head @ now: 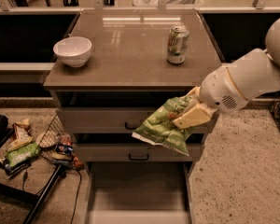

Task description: Pick green jalapeno chip bag from bottom drawer and place on counter

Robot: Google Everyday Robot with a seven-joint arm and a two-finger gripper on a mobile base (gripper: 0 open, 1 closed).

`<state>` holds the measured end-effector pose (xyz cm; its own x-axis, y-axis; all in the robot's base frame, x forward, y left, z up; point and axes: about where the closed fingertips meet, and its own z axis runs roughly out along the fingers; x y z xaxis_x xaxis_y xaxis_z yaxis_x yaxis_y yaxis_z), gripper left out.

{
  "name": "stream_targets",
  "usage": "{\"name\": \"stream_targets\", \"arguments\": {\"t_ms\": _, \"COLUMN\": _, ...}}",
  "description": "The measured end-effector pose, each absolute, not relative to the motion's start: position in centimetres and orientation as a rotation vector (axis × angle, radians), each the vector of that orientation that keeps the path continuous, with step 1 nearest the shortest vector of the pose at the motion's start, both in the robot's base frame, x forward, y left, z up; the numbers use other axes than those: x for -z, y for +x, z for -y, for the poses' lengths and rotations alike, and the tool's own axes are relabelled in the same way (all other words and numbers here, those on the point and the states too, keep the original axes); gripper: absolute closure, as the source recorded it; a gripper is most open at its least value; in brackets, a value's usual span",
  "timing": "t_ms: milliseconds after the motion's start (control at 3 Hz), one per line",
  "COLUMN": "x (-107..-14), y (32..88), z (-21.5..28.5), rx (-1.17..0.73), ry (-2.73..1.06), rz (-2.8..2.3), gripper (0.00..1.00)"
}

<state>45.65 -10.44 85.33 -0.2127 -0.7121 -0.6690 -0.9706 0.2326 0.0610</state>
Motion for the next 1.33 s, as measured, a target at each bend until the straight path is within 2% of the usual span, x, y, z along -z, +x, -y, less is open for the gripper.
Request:
{"name": "stream_targets", "arguments": {"t_ms": 333, "x": -87.5, "y": 48.0, "z": 12.3, "rx": -0.641, "ry": -1.501, "rz": -2.074, "gripper": 1.0}}
{"name": "stream_targets", "arguments": {"t_ms": 1333, "x": -100.6, "y": 63.9, "z": 19.5, "rx": -0.206, "ry": -0.923, "rz": -2.364, "gripper": 1.0}}
